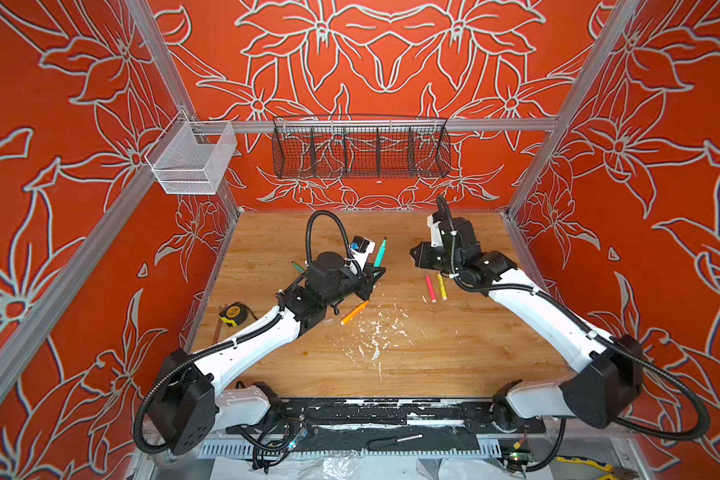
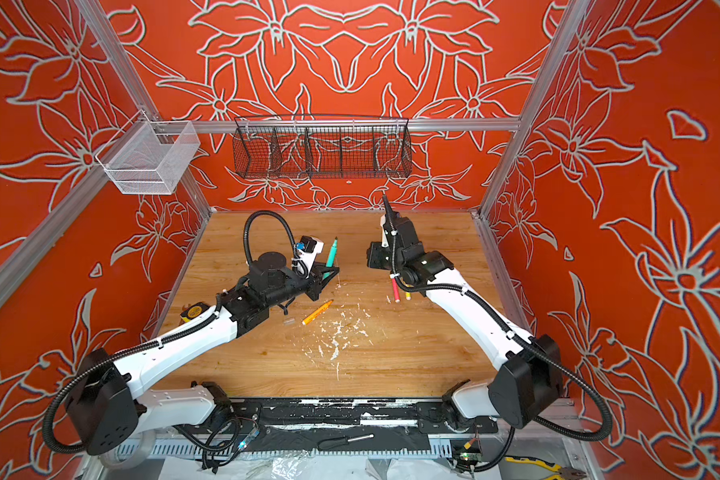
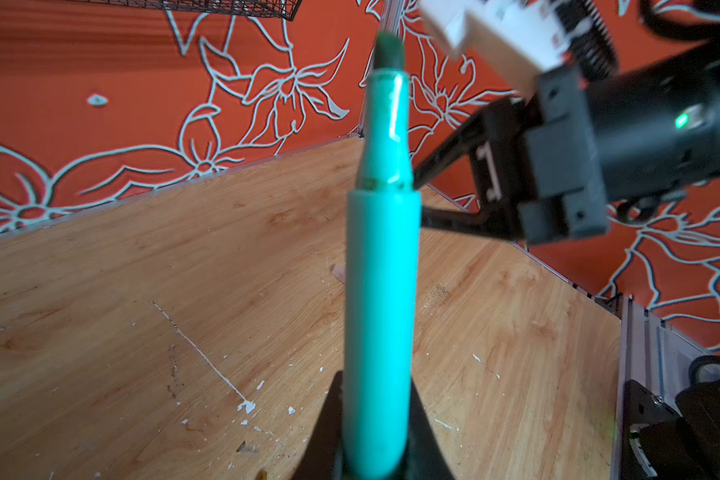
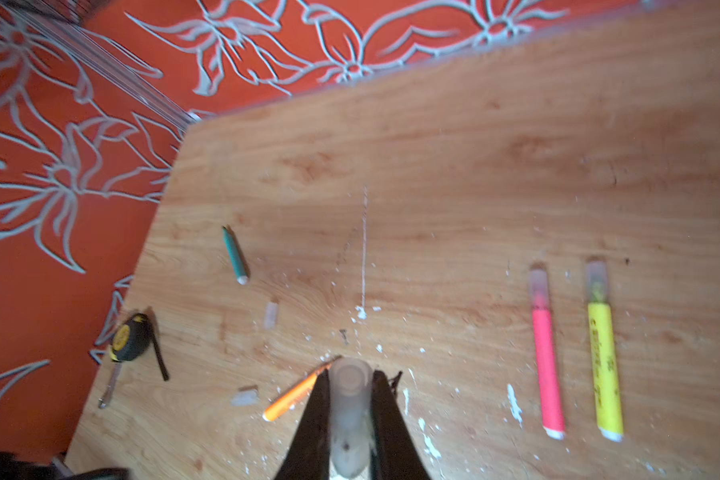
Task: Insert the pens into the pen caps
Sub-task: 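Lift the cap with the right gripper toward the upright green marker, then lower the cap onto the green marker tip held by the left gripper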
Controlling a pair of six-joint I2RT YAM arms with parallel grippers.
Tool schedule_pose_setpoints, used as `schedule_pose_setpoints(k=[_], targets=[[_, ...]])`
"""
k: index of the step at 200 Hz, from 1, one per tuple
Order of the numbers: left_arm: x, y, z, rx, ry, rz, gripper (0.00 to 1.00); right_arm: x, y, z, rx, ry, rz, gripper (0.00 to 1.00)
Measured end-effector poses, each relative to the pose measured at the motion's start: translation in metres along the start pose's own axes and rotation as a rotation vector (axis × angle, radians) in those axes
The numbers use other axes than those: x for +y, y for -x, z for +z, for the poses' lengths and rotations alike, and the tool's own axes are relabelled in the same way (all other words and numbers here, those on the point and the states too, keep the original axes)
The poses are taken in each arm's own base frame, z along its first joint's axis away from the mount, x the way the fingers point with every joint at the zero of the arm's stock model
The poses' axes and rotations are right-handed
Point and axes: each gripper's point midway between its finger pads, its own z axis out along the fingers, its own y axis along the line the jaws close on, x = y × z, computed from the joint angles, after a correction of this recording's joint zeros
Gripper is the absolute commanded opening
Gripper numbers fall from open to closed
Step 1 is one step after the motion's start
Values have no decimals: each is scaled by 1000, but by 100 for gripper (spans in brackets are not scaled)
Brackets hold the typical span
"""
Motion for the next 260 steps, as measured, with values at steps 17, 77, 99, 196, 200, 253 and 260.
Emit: schedule_pose_setpoints(k=[17,77,99,196,200,253,260], targets=[[0,-1,1,4,-5,-7,0,15,18,-9,-61,55,4,5],[-4,-4,3,15,-28,-30,0,57,39,-20,-140,225,16,5],[-5,-6,4,21,-36,-35,0,70,42,-23,-159,270,8,5],[-6,-7,6,27,-46,-44,0,101,39,-30,-172,368,-13,5],[-6,-7,6,27,-46,-44,0,101,39,-30,-172,369,-13,5],[-6,-7,6,27,-46,-44,0,105,35,-30,-162,379,-12,5],[-6,-7,6,26,-46,-43,0,106,35,-30,-161,380,-13,5]])
